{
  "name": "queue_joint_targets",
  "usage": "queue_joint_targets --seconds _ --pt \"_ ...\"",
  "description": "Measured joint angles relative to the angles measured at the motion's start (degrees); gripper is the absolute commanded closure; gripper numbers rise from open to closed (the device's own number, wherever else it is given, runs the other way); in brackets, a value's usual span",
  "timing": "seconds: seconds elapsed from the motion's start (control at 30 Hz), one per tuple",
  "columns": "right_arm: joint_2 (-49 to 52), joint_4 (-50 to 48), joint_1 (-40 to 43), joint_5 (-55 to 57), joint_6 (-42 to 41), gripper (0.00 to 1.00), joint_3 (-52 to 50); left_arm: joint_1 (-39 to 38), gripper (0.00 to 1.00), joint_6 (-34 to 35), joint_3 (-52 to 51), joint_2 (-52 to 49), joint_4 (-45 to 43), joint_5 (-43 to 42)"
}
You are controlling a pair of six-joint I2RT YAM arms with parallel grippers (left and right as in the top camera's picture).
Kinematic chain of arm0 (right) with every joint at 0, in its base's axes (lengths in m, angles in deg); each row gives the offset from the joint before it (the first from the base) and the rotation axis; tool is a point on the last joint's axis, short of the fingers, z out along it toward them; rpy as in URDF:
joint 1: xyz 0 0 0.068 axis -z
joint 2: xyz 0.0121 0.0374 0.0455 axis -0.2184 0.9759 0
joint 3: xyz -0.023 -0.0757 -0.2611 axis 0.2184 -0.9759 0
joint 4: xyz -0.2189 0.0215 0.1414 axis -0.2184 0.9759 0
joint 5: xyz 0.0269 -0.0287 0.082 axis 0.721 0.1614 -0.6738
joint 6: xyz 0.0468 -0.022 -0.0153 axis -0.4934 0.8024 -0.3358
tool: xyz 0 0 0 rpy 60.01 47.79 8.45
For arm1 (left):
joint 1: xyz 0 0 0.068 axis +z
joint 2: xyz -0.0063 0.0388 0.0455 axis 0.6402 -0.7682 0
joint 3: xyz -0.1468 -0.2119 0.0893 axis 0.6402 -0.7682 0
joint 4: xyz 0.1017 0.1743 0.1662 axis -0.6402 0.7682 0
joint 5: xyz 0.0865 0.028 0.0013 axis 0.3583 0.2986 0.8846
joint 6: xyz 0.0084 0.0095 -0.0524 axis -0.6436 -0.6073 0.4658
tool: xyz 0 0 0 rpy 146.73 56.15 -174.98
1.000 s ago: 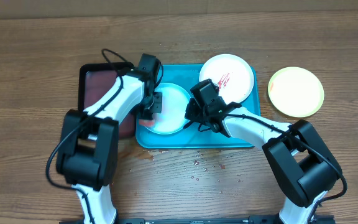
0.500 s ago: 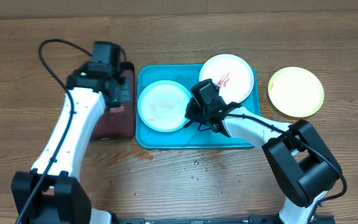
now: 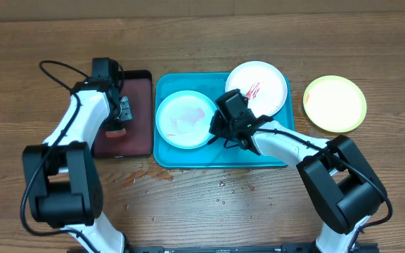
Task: Clean dirty plates on tray and stack at the side
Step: 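Carry the sponge left and drop it into the black tray, then lift and tilt the light-blue plate upright with the right gripper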
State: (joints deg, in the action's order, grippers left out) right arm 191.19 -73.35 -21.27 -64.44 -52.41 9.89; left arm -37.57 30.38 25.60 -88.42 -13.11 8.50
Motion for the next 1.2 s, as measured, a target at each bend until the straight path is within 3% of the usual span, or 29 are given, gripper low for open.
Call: queue_joint_targets --seconds 0.03,0.13,0.17,0.27,0.47,0.6,0.9,1.2 --pt "0.0 0.0 0.0 0.0 0.0 0.96 0.0 0.0 0.86 0.0 0.0 -0.8 -0.3 -0.3" --pt "0.0 0.0 0.0 0.0 0.0 0.96 0.0 0.0 0.43 -0.5 -0.1 -2.3 -0.4 -0.7" --pt "0.0 0.0 0.0 0.0 0.0 0.96 0.0 0.0 0.33 -0.4 -0.1 -2.5 -0.4 -0.9" --pt "0.0 0.0 0.0 -0.1 0.4 0.96 0.0 0.0 0.25 -0.4 -0.1 -2.5 -0.4 -1.6" --pt "-0.3 3.9 0.0 0.2 3.9 0.96 1.6 0.0 0.16 -0.4 0.1 0.1 1.9 -4.9" --pt "-2.2 11.8 0.0 3.1 6.9 0.96 5.7 0.0 0.0 -0.5 1.3 8.6 2.9 -8.3" --pt "-9.3 27.1 0.0 17.5 13.9 0.96 17.0 0.0 0.0 -0.4 3.8 34.2 6.4 -14.0" --pt "-11.2 32.4 -3.3 35.8 20.4 0.96 19.9 0.0 0.0 -0.4 3.8 42.5 11.1 -17.4"
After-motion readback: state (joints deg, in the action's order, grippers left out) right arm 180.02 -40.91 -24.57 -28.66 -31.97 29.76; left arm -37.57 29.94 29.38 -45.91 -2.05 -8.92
